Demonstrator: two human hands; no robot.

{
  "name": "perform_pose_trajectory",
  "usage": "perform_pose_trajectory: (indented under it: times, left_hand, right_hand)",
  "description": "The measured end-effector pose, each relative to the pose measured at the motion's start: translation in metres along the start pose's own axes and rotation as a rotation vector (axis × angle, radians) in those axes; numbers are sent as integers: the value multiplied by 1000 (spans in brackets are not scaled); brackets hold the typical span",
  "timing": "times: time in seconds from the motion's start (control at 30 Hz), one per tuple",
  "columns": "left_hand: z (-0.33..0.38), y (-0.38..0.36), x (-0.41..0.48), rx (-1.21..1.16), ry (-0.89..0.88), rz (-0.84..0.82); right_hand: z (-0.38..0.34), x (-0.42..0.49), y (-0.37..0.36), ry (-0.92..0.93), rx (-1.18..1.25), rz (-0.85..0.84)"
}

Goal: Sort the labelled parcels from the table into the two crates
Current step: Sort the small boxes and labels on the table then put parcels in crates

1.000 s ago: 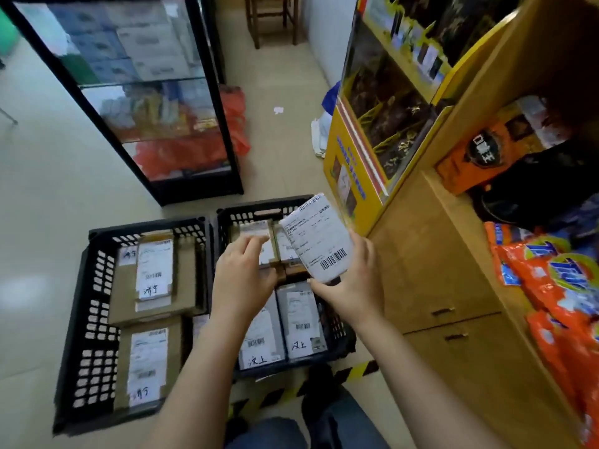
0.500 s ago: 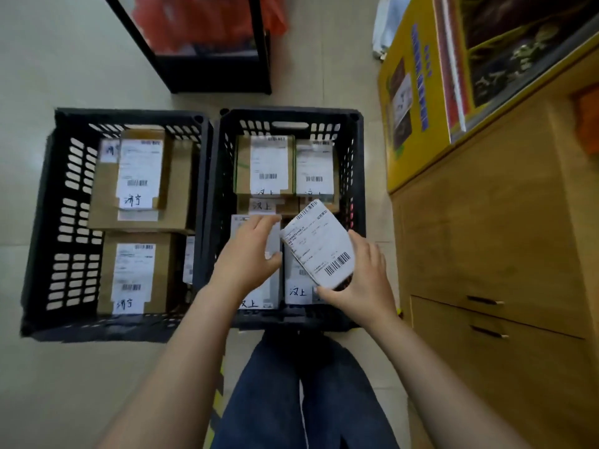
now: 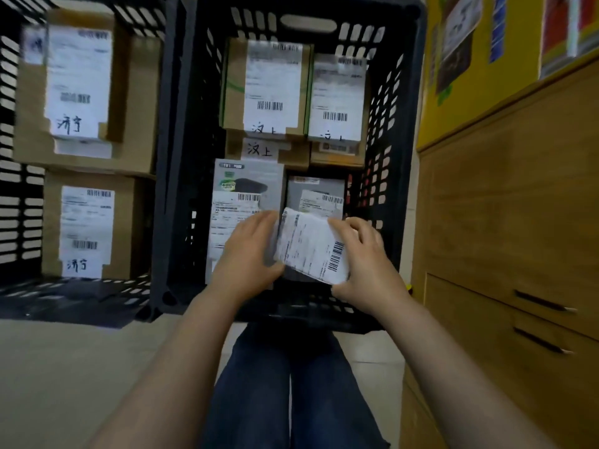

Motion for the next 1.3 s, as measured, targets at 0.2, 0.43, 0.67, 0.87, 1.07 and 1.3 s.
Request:
perform_pose_trajectory:
  times: [0.2,0.43,0.67,0.87,1.07,1.3]
  left_hand:
    - [-32,-18,8,220,111,-149]
    - [-39,-38,6,237,156,-241]
    - [-43,-53,7,275,154,-207]
    - [-43,-51,7,248,154,-163]
    - [-26,-16,-8,194,100,-99]
    - [50,68,-62,210,-45,131]
  right_hand:
    - [20,24,-28,-135,71,-152]
    - [36,36,-58,-183,-52,-360]
    - [41,42,-74,-142,-28,-330]
    - [39,38,-74,-193,-97,-334]
    - [6,8,-39,-202,-139,-193]
    - [-61,-39,47,-93,-175,-45]
Point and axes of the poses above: each hand's wrist, its own x-axis towards the middle knuckle, its own y-axis out of the back of the hand, z = x × y, the point moved 8 cm from there along x, towards the middle knuckle
